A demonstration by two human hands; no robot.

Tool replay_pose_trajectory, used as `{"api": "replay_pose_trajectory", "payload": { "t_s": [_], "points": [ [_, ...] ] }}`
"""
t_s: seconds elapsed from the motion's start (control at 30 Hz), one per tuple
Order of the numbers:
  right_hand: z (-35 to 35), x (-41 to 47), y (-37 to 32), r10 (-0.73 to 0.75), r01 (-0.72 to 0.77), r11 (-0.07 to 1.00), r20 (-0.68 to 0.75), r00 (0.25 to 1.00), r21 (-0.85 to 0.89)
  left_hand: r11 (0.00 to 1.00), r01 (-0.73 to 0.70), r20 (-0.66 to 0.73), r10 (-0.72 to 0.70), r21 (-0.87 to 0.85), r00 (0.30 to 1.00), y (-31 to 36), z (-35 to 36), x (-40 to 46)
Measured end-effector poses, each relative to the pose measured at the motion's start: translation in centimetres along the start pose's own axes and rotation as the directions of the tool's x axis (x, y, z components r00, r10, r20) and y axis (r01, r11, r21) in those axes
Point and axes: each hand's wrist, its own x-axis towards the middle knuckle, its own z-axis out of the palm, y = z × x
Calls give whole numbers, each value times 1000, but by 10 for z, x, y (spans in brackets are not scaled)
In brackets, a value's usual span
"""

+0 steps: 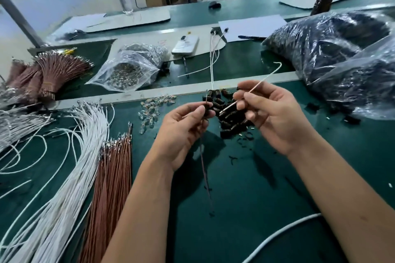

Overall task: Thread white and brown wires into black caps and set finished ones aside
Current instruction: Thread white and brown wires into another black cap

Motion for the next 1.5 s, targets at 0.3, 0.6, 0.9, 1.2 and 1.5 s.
{"api": "replay_pose_trajectory", "payload": {
  "t_s": [0.3, 0.6, 0.9, 1.2, 1.5],
  "points": [
    [6, -5, 6, -197, 176, 973, -137, 971, -152, 996, 79, 139, -74, -33, 988, -3, -4, -1],
    [11, -6, 3, -202, 175, 967, -140, 969, -187, 993, 121, 188, -117, -12, 975, -1, -2, 1],
    [13, -8, 0, -233, 200, 954, -133, 963, -225, 994, 100, 212, -106, 40, 971, -1, -1, -2],
    [15, -9, 3, -260, 201, 918, -135, 956, -341, 991, 112, 218, -124, 68, 968, 0, -1, -3],
    [8, -10, 1, -182, 136, 925, -100, 978, -355, 990, 107, 216, -125, 94, 968, -2, 2, -3]
  ]
}}
